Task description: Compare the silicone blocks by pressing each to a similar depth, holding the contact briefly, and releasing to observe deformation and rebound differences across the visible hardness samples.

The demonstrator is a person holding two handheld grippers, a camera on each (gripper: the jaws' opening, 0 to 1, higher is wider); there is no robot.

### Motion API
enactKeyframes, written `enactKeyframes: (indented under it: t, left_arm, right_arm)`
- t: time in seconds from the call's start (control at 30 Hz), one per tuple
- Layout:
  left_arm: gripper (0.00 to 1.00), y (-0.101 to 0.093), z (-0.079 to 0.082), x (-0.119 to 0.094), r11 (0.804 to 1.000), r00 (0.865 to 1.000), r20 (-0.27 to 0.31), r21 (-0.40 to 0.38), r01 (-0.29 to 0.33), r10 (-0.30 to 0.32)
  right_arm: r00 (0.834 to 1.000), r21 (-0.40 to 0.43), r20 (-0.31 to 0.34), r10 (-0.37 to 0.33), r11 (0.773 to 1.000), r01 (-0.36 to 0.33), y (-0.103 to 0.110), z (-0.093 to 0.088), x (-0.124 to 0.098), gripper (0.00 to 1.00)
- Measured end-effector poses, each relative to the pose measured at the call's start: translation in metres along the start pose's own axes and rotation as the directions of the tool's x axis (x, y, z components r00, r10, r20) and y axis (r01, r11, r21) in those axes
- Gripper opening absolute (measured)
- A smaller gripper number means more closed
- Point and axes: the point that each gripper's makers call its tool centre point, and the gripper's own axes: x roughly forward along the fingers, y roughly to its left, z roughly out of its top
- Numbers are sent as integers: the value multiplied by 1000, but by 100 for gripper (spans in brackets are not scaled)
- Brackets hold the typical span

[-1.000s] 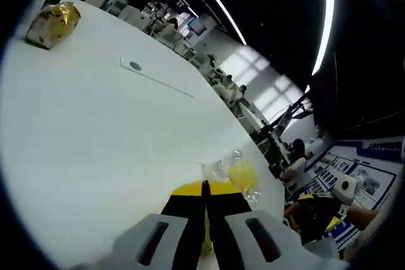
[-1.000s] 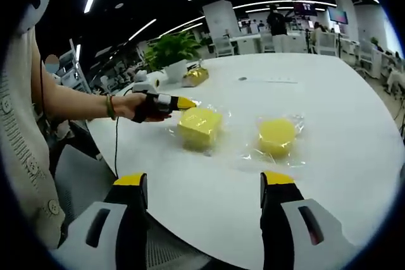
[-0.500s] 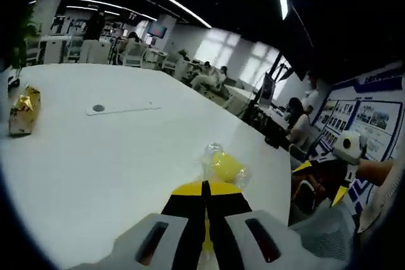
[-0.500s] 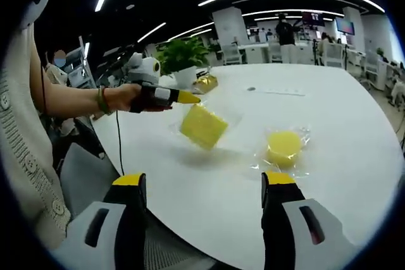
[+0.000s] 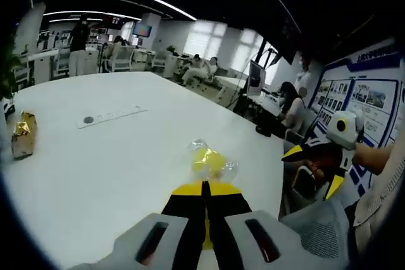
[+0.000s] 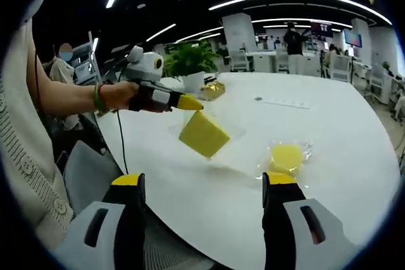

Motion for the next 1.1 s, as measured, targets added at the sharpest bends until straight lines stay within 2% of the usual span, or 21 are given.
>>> enactKeyframes:
  t: [0.2, 0.27, 0.57, 0.77, 0.93, 1.0, 1.1]
  left_arm:
    - [0, -17, 14, -9, 999, 1000, 10, 46, 13, -14]
    - [0, -23, 18, -13, 997, 1000, 10, 77, 18, -18]
    - [0, -54, 35, -32, 990, 996, 22, 115, 80, -83]
    - [0, -67, 29, -38, 979, 993, -22, 167, 119, -117]
    - [0, -75, 22, -43, 959, 988, -74, 242, 148, -134]
    - [0, -74, 21, -44, 954, 989, -88, 267, 137, -118]
    - [0, -82, 16, -45, 938, 982, -121, 300, 176, -145]
  right_arm:
    - [1000, -33, 3, 15, 999, -15, 4, 7, 0, 72]
    - [1000, -45, 10, 22, 999, -21, 4, 13, 1, 72]
    - [996, -174, 1, 86, 981, -84, 8, 47, 17, 74]
    - [991, -227, 9, 137, 965, -131, 15, 67, 37, 76]
    - [979, -267, -46, 198, 942, -203, 27, 63, 58, 76]
    - [975, -289, -61, 213, 931, -221, 30, 62, 65, 76]
    - [963, -296, -96, 252, 917, -269, 38, 60, 75, 74]
